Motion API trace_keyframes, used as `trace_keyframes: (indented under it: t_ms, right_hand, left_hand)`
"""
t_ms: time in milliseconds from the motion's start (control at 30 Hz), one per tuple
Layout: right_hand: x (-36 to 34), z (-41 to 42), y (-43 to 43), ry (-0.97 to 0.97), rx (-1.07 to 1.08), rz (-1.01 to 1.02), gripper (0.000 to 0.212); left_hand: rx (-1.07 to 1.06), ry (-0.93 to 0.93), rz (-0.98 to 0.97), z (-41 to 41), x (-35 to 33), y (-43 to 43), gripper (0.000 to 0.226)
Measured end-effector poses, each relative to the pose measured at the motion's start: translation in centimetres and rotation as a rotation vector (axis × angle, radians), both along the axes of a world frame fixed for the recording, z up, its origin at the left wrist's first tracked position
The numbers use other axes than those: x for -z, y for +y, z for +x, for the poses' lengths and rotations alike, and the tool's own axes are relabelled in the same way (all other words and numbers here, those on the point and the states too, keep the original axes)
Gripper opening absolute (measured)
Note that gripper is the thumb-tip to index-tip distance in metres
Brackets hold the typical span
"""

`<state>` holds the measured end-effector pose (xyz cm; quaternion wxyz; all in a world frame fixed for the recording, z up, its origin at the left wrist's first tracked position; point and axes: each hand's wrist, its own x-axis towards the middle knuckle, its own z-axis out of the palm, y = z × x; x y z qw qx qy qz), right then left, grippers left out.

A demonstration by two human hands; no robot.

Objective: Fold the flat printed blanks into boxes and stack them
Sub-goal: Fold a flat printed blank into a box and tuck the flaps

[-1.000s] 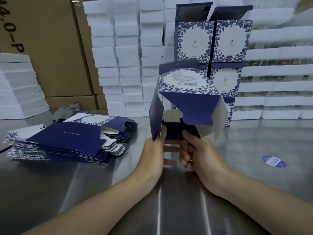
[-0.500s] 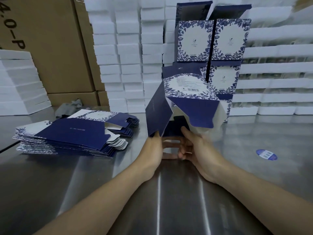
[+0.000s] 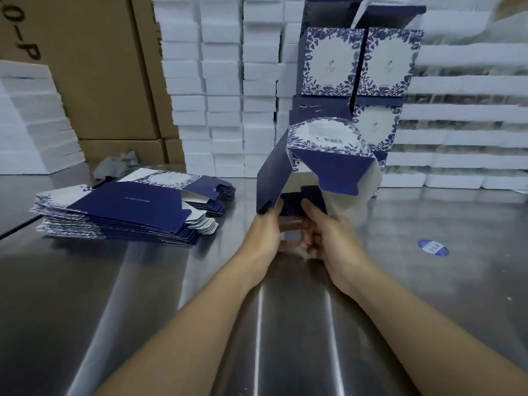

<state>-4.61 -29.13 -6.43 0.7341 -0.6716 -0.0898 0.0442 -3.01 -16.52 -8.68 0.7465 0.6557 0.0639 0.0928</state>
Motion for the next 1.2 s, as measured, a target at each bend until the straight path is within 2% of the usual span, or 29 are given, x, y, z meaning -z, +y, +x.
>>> trace_keyframes:
  t_ms: [100,267,433,633,733,833,1000,1200]
  right_hand:
    - [0.5,0.3,1.3,0.06,-0.049,0.154,0.034]
    - [1.4,0.8,2.5,0.036,0.034,0.23,0.033]
    - [1.8,0.7,2.4,-0.008,0.046,0.15,0.032]
    - [1.8,0.6,2.0,-0.002,0.075,0.193,0.041]
    - [1.9,0.5,1.7,-0.01,0.092,0.173,0.041]
    - [1.8,0.4,1.6,-0.014,0.099,0.167,0.043]
    - [1.9,0.6,1.5,-0.067,0.092,0.127,0.042]
    - [2.2,1.4,1.7,-0.055,0.08,0.132,0.042]
  left_hand:
    - [0.093,0.026,-0.091,0.1,-0.1,-1.5,0.078]
    - [0.066,0.087,-0.223,0.9,0.3,-2.6,0.085]
    - [-0.001,0.101,-0.265,1.0,0.5,-2.6,0.089]
    - [0.032,0.071,-0.326,0.9,0.6,-2.4,0.076]
    - [0.047,0.068,-0.278,0.9,0.7,-2.4,0.072]
    - [0.066,0.079,-0.25,0.9,0.7,-2.3,0.076]
    - [0.08,0.067,-0.349,0.9,0.7,-2.2,0.084]
    - [0.072,0.045,-0.304,1.2,0.6,-2.1,0.077]
